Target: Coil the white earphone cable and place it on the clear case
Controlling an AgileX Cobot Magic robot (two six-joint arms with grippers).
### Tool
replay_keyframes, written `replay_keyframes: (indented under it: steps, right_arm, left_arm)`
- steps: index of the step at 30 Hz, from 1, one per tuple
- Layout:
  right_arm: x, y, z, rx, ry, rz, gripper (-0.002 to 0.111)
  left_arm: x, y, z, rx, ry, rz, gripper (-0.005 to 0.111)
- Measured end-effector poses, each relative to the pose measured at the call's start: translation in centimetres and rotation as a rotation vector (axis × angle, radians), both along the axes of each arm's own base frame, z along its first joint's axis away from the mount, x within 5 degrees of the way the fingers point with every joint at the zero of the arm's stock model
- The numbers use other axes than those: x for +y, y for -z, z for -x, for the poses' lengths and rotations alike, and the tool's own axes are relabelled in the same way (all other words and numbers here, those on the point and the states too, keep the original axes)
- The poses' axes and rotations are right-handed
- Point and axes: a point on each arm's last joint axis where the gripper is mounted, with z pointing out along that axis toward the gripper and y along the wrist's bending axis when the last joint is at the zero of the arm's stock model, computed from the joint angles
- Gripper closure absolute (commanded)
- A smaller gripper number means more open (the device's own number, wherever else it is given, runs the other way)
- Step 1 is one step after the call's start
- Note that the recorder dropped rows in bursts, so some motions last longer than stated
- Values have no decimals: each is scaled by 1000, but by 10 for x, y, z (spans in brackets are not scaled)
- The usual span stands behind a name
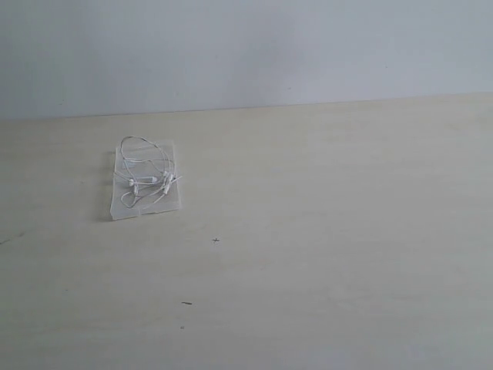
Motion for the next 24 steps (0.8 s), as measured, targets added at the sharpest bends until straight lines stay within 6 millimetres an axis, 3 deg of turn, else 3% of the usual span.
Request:
replay_keyframes:
  steps: [2,7,24]
  right_arm:
    - [0,0,0,0,0,0,108]
    - [0,0,0,0,0,0,108]
    - [0,0,0,0,0,0,108]
  left_arm:
    - [-3,0,-1,-28,13,137,107]
    - [-5,8,0,41,19,217,107]
    - [-6,12,1,88,24,217,107]
